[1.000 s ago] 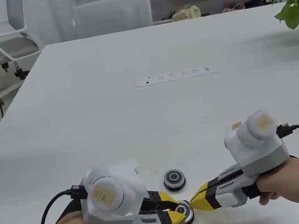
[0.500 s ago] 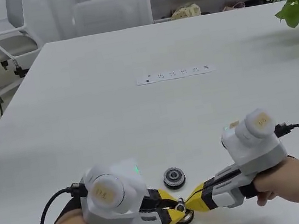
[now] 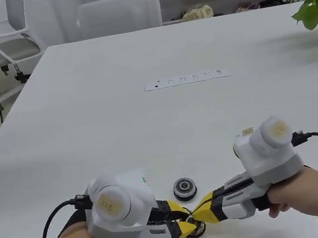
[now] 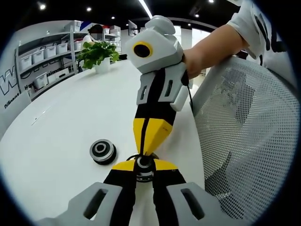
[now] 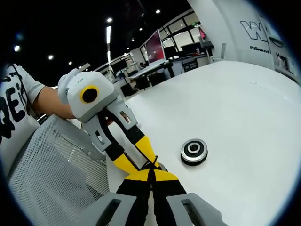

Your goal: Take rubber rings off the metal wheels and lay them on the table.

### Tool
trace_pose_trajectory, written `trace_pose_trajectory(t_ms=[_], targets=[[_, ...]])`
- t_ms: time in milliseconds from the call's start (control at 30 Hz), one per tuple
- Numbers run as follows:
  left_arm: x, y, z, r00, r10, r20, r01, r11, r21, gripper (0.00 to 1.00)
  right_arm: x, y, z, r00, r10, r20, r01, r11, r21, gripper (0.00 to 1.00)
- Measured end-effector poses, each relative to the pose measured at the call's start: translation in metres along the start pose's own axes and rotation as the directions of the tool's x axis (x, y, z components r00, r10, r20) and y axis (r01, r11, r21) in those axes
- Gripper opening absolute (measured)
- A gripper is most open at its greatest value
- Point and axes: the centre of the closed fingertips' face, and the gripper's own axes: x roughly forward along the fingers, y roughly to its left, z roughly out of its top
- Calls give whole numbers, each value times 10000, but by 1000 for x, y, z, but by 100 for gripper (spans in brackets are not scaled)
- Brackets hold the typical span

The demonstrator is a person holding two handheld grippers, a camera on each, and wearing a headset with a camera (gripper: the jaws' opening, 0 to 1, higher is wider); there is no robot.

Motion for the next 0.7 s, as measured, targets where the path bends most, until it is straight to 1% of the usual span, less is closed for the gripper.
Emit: trace_pose_trajectory(t_ms=[233,433,600,700], targets=[[1,0,1,10000,-53,-61,54,9999,135,7,-1,-2,-2,10000,-55,-49,55,10000,32,0],[2,2,2,9998,-53,-207,60,9995,322,9,-4,-5,0,9999,-104,75,103,9998,177,0],[1,1,2,9994,-124,-309,135,9992,382,9,-4,-5,0,9999,-105,68,104,9997,205,0],[-3,2,4,9997,-135,-226,141,9995,265,10,-5,-5,0,9999,-106,80,105,9997,231,0]])
